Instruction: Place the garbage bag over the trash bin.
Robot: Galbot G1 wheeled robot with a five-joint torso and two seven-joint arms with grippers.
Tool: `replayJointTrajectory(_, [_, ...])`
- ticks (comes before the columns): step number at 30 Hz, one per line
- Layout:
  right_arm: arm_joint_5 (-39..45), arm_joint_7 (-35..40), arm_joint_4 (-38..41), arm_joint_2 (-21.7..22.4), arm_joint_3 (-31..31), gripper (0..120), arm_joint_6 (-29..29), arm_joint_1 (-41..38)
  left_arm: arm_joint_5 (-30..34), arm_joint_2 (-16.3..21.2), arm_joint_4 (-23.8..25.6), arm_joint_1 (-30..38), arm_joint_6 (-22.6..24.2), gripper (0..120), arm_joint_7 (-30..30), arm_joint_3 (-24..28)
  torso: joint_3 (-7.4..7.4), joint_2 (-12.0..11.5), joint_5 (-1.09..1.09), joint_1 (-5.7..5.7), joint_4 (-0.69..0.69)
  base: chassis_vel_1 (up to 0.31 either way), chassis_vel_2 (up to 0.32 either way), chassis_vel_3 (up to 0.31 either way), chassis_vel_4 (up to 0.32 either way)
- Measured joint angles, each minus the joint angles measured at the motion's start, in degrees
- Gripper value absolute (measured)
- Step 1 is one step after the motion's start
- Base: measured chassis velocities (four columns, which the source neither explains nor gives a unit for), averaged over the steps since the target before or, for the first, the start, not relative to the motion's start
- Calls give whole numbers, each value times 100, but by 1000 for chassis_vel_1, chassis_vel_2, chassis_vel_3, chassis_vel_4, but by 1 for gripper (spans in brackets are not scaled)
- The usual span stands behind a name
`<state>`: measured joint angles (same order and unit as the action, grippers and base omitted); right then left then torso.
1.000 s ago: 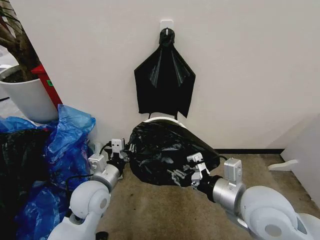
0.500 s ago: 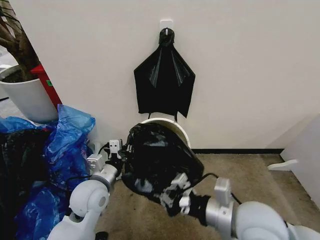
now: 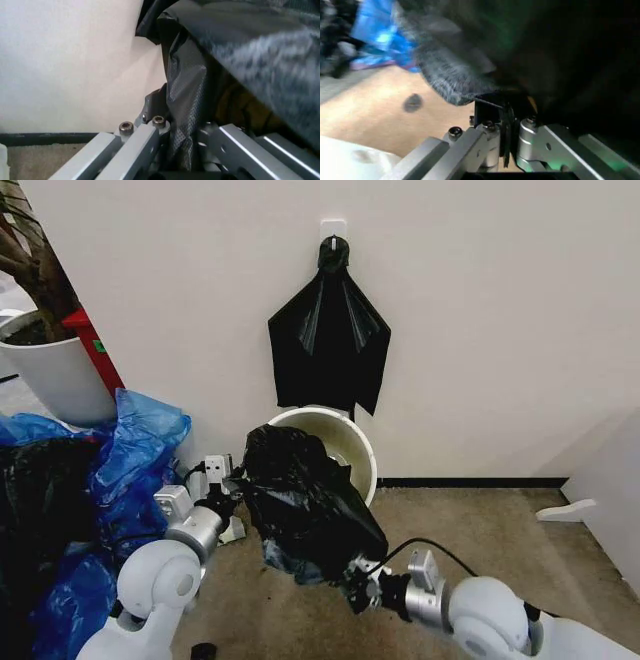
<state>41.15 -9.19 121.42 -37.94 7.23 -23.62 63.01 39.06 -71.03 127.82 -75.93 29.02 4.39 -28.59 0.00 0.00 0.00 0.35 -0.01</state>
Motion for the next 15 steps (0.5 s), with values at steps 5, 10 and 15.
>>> replayJointTrajectory(5, [-109,-67,-115,62,-294,0,13,71,37,29,80,-67,35,2,-29,-88,0,0,0,0,0,0,0,0,0])
replayJointTrajectory(10, [-253,32,-35,103,-493,0,58,242,45,39,112,-113,46,1,-49,-120,0,0,0,0,-1,0,0,0,0])
replayJointTrajectory(15, [-485,136,296,199,-691,16,200,581,34,33,-20,-85,28,1,-5,-122,0,0,-2,0,0,0,0,0,0])
